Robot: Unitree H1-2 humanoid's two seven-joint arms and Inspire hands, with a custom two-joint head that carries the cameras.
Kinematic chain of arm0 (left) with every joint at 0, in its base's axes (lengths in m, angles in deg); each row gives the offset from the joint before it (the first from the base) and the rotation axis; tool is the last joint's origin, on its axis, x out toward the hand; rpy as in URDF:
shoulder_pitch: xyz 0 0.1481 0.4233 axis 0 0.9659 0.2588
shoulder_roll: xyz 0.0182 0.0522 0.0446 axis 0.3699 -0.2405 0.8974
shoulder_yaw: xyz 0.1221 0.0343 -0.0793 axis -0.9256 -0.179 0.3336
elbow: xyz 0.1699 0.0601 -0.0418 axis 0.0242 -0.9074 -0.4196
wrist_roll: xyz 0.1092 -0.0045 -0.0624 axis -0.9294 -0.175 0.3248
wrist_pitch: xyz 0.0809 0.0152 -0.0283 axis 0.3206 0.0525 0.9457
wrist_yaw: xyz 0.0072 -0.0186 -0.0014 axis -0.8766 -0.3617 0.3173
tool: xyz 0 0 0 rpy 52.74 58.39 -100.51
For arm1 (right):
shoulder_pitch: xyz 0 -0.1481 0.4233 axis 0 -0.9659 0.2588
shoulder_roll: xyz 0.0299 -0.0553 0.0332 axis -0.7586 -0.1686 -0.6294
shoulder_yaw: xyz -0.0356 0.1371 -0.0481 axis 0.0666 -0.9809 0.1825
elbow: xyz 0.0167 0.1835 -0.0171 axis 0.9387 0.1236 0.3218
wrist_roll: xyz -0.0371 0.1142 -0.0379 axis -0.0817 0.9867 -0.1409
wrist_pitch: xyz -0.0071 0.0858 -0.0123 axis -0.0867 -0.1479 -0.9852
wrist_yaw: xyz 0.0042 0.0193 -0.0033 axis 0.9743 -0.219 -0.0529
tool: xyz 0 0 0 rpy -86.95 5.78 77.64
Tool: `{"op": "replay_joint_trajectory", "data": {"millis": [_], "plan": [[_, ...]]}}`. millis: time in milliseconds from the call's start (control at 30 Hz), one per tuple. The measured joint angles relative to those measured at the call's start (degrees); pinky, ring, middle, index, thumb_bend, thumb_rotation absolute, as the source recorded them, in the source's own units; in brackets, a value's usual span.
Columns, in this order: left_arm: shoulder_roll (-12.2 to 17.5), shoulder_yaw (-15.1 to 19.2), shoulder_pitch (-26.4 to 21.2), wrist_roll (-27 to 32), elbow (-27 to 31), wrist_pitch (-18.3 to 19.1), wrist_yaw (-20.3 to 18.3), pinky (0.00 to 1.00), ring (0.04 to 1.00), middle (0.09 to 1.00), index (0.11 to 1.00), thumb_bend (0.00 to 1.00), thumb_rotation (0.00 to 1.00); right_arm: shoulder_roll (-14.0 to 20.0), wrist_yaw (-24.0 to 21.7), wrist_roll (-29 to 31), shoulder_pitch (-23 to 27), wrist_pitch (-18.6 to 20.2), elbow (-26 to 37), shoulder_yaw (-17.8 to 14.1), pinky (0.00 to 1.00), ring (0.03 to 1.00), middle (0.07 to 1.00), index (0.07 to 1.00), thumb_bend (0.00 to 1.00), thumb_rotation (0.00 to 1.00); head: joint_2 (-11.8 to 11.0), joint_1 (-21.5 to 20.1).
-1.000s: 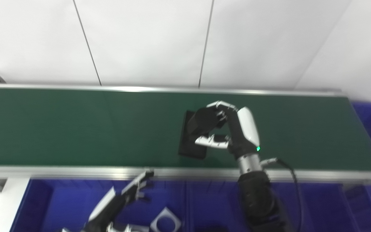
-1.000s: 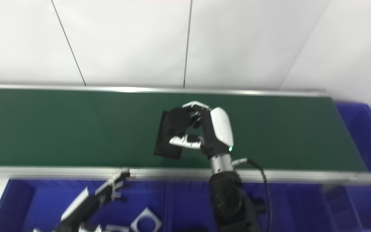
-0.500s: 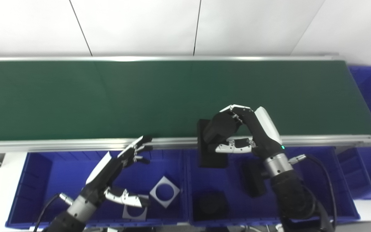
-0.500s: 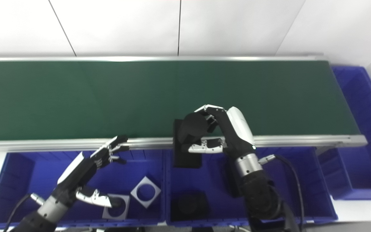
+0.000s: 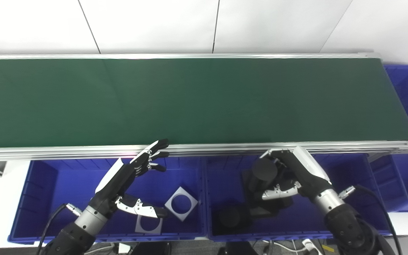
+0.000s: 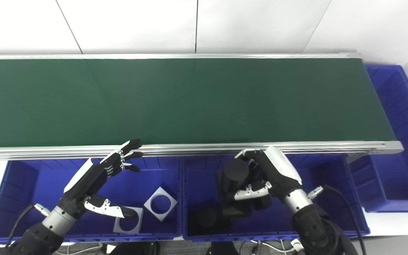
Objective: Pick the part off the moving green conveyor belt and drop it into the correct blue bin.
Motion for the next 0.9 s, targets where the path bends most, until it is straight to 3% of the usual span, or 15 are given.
{"op": "replay_joint_trajectory", "data": {"millis": [267,300,333,400,533,667,833,900], "plan": [[-0.04,0.46,0.07,0.08,0.0,-0.02,-0.74,0.71,0.876,0.942,0.94,0.94,0.26,-0.35,-0.63,-3.39,0.24,0.03,-4.11,1.08,0.53,0.594,0.478,0.529,0.52,0.0,-0.09,0.09],[-0.05,0.55,0.07,0.08,0.0,-0.02,-0.79,0.7,0.872,0.94,0.939,0.94,0.26,-0.37,-0.63,-3.47,0.19,0.03,-4.37,1.06,0.54,0.625,0.601,0.514,0.51,0.06,-0.09,0.0],[-0.06,0.73,0.07,0.07,-0.02,-0.03,-0.82,0.7,0.869,0.939,0.938,0.94,0.27,-0.46,-0.62,-3.45,0.19,0.03,-4.38,1.01,0.57,0.662,0.695,0.68,0.56,0.04,-0.26,-0.09],[-0.07,0.92,0.04,0.07,-0.11,-0.06,-0.88,0.71,0.874,0.943,0.943,0.94,0.28,-0.94,-0.53,-3.28,0.16,0.03,-4.35,0.67,0.66,0.785,0.821,0.803,0.67,0.08,-0.35,0.0],[-0.07,1.04,0.0,0.05,-0.23,-0.17,-1.15,0.71,0.879,0.948,0.944,0.94,0.28,-2.3,0.24,-2.05,-0.59,-0.12,-3.31,-0.12,0.69,0.847,0.884,0.852,0.74,0.21,-0.53,0.18],[-0.06,1.26,0.09,-0.06,-0.42,-0.22,-1.18,0.73,0.885,0.952,0.943,0.94,0.3,-2.75,2.11,-0.91,-2.89,-1.78,-0.76,-1.1,0.77,0.906,0.941,0.918,0.79,0.42,-1.14,0.18],[0.11,1.29,0.06,-1.2,-0.45,-0.22,-1.4,0.75,0.899,0.96,0.946,0.94,0.3,-4.91,6.06,-0.9,-6.13,-5.98,0.98,-1.46,0.82,0.93,0.966,0.95,0.81,0.49,-1.5,0.18],[0.17,1.29,0.01,-1.19,-0.45,-0.22,-1.67,0.77,0.914,0.967,0.947,0.93,0.29,-5.96,7.18,-0.93,-7.18,-6.61,2.06,-1.53,0.79,0.933,0.967,0.953,0.81,0.51,-1.67,0.18]]}}
